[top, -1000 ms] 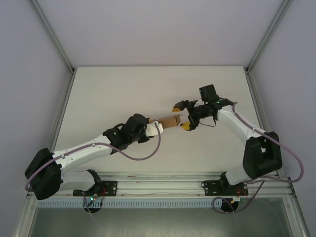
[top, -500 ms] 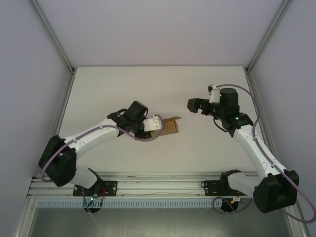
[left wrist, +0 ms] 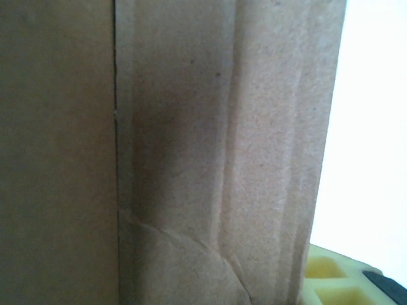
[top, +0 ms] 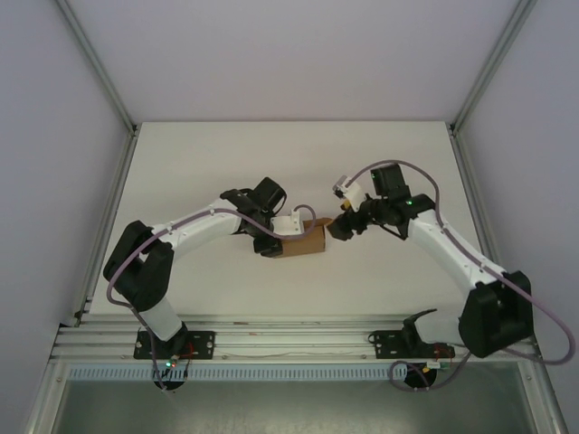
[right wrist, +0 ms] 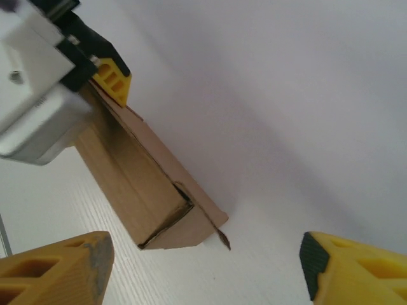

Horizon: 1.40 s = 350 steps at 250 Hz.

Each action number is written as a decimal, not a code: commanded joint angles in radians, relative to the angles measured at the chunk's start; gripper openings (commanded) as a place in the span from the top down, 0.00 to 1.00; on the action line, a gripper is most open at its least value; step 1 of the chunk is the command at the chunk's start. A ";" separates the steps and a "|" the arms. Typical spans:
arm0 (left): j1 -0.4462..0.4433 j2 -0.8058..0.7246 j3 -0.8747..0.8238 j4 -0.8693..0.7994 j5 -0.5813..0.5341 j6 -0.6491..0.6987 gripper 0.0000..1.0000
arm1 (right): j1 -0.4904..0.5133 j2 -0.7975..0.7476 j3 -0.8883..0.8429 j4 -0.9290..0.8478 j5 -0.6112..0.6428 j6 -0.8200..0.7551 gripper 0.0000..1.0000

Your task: Assemble paper box

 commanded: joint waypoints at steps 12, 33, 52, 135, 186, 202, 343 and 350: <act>0.001 0.015 0.021 -0.055 0.010 -0.006 0.52 | 0.027 0.073 0.082 -0.062 -0.005 -0.093 0.34; 0.001 0.019 0.028 -0.053 0.009 -0.007 0.52 | 0.037 0.116 0.113 -0.091 -0.010 -0.111 0.40; 0.001 0.026 0.030 -0.043 -0.007 -0.017 0.52 | 0.041 0.150 0.139 -0.139 -0.024 -0.144 0.48; 0.001 0.015 0.031 -0.036 -0.004 -0.029 0.52 | 0.053 0.211 0.192 -0.219 -0.026 -0.160 0.91; 0.001 0.020 0.034 -0.004 -0.002 -0.056 0.52 | 0.123 0.159 0.105 -0.035 0.077 0.123 1.00; 0.001 0.024 0.036 -0.002 -0.006 -0.064 0.52 | 0.153 0.121 0.045 0.066 0.119 0.249 1.00; 0.000 0.039 0.037 -0.007 -0.004 -0.089 0.53 | 0.201 -0.011 -0.017 0.146 0.318 0.859 0.99; 0.001 0.038 0.037 -0.004 -0.002 -0.090 0.53 | 0.201 -0.010 -0.019 0.139 0.348 0.859 0.99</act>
